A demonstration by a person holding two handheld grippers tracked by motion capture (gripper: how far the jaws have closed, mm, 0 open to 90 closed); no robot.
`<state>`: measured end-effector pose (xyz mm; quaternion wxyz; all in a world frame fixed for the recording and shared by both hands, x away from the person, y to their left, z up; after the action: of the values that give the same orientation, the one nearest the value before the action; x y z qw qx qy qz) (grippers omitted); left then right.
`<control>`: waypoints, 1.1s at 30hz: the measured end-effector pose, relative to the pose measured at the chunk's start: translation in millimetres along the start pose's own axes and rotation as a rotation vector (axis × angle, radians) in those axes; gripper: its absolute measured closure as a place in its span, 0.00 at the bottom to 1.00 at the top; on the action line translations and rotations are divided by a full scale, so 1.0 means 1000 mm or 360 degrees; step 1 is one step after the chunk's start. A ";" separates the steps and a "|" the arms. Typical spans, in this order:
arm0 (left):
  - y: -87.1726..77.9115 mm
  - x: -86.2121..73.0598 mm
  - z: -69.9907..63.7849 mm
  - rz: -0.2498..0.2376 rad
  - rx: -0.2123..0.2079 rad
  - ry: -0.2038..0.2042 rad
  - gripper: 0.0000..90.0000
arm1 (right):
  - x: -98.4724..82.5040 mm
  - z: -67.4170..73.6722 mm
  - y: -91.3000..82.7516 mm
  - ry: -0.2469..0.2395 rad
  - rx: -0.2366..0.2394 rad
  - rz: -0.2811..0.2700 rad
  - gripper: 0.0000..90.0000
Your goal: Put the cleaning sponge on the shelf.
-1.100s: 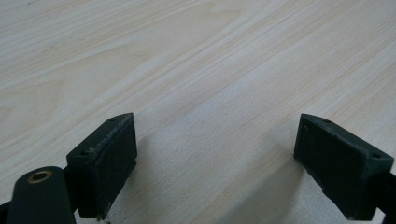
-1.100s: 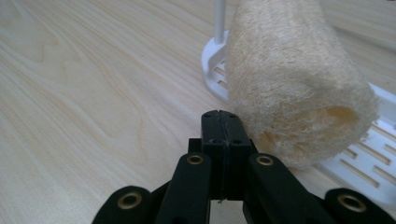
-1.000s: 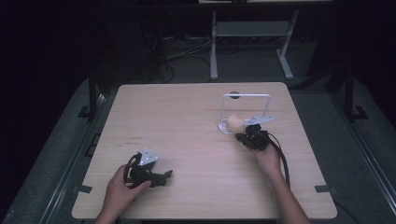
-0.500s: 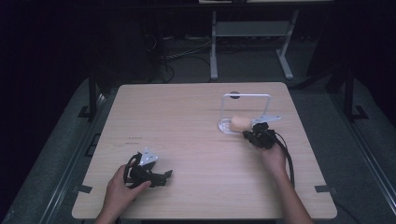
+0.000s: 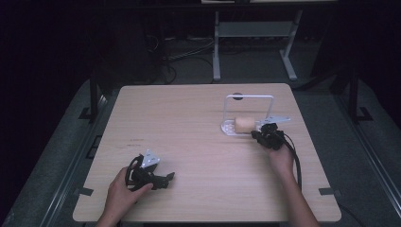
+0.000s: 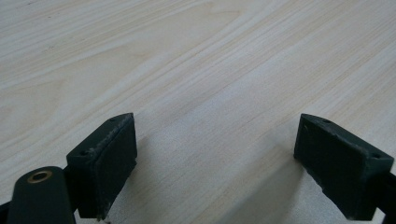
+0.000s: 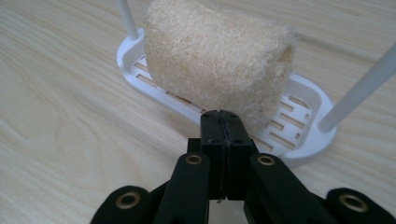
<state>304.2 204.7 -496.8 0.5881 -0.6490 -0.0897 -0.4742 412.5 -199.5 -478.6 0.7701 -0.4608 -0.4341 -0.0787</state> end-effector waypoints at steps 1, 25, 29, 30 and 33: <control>0.000 0.000 0.000 0.0000 0.0000 0.0000 0.14 | 0.000 -0.001 0.000 0.0004 -0.0001 -0.0002 0.99; 0.000 0.000 0.000 0.0000 -0.0001 0.0000 0.14 | -0.004 0.008 -0.013 -0.0018 -0.0001 -0.0021 0.62; 0.000 0.000 0.000 0.0000 -0.0001 0.0000 0.14 | -0.004 0.011 -0.015 -0.0027 -0.0005 -0.0025 0.51; 0.000 0.000 0.000 0.0000 -0.0001 0.0000 0.14 | -0.003 0.012 -0.015 -0.0031 -0.0001 -0.0020 0.47; 0.000 0.000 0.000 0.0000 -0.0001 0.0000 0.14 | -0.004 0.015 -0.014 -0.0026 -0.0003 -0.0008 0.41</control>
<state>304.2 204.7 -496.8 0.5880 -0.6491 -0.0896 -0.4742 393.8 -197.4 -469.4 0.7658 -0.4610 -0.4416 -0.0772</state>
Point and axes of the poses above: each handheld gripper's, and its own axes: y roughly forward along the jaws, x roughly out of its top, z roughly to its left, the point moved 3 cm from there along y, roughly forward along the jaws, and after that the axes turned 11 degrees about x, right-handed, at the moved point
